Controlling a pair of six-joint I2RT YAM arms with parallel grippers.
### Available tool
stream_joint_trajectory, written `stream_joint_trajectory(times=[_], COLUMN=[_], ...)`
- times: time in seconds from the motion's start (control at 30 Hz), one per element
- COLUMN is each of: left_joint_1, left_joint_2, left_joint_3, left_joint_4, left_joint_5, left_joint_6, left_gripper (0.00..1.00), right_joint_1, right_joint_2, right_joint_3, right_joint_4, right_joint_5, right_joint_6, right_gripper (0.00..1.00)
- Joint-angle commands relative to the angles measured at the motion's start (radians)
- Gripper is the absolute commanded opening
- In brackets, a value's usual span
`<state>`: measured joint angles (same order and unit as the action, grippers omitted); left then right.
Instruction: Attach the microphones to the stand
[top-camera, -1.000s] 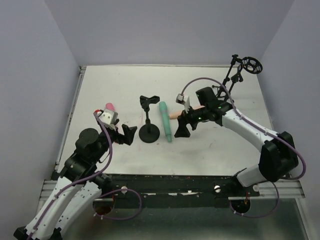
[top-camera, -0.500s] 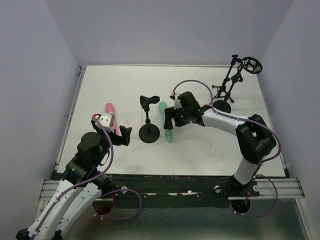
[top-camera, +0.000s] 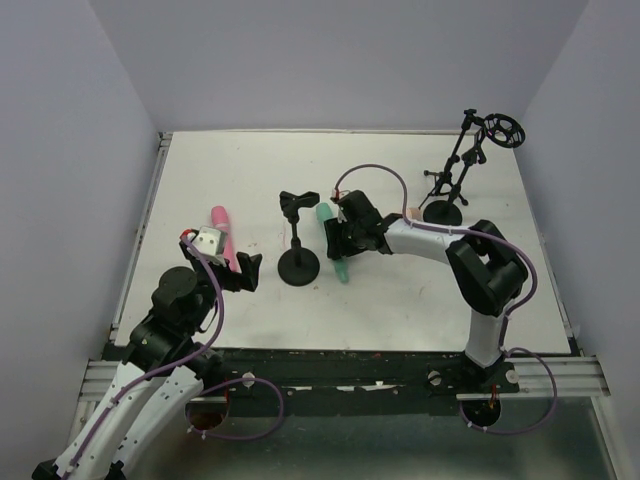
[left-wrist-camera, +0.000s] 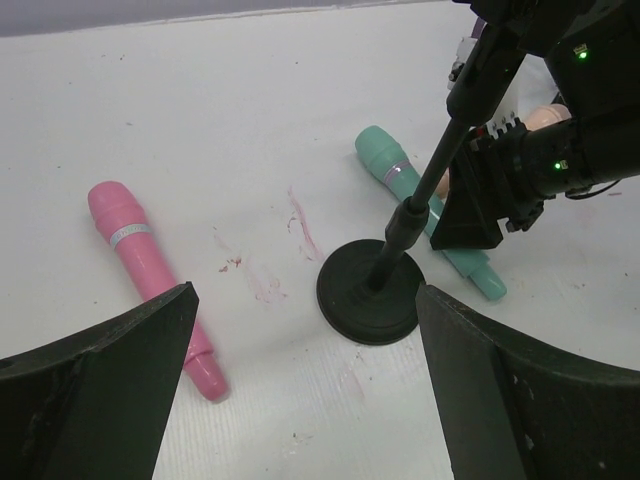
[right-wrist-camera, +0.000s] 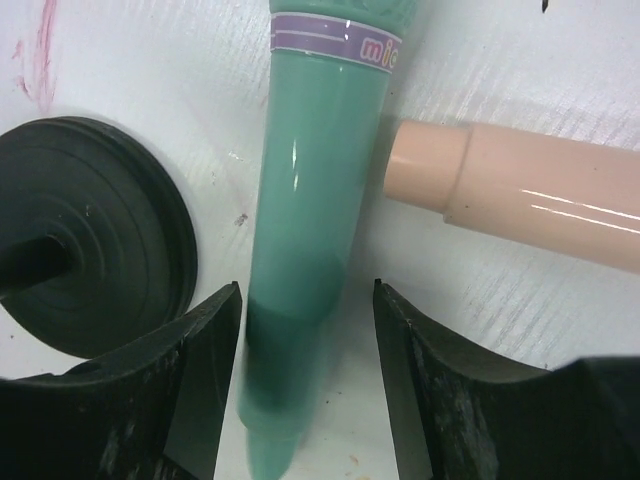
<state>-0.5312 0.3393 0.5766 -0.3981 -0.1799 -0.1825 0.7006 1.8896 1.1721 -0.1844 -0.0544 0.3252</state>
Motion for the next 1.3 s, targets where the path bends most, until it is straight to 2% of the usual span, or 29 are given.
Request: stream_joint_trajectory(times=[0.0,0.2,0.3,0.33,0.53,0.6,0.77,1.07,1.27], left_joint_1=[0.005,0.005,0.005,0.005,0.005,0.005,0.005,0.005,0.005], left_joint_2=[-0.019,-0.019,-0.028,-0.032,-0.106,-0.123,-0.111,0.121,0.424], left_joint_3=[-0.003,-0.004,-0.006,-0.006,-0.018,0.005,0.116,0.359,0.600], left_joint_4=[0.011,0.015,0.018,0.021,0.067,0.071,0.102,0.263,0.282], left_joint_5=[-0.012,-0.006,0.003,0.008,0.080,0.105,0.178,0.451,0.563], left_joint_6=[0.012,0.014,0.009,0.008,-0.075,-0.132,-0.250,-0.468,-0.616], left_gripper=[0.98,0.98,0.98,0.99,0.98,0.98,0.99,0.98,0.98], right_joint_1=[0.014,0.014,0.014,0.014,-0.004,-0.039,-0.116,-0.182,-0.184], right_joint_2=[0.031,0.016,-0.009,-0.023,-0.159,-0.211,-0.340,-0.472,-0.486], right_joint_3=[0.017,0.006,0.018,0.026,0.064,0.070,0.099,0.297,0.464], right_joint_4=[-0.004,-0.003,-0.004,-0.007,-0.038,-0.050,-0.088,-0.246,-0.366], right_joint_5=[0.100,0.076,-0.004,-0.037,-0.154,-0.200,-0.323,-0.418,-0.587], right_joint_6=[0.000,-0.003,-0.011,-0.020,-0.049,-0.046,-0.083,-0.195,-0.307], right_gripper=[0.62,0.46,0.41,0.36,0.33,0.30,0.29,0.25,0.25])
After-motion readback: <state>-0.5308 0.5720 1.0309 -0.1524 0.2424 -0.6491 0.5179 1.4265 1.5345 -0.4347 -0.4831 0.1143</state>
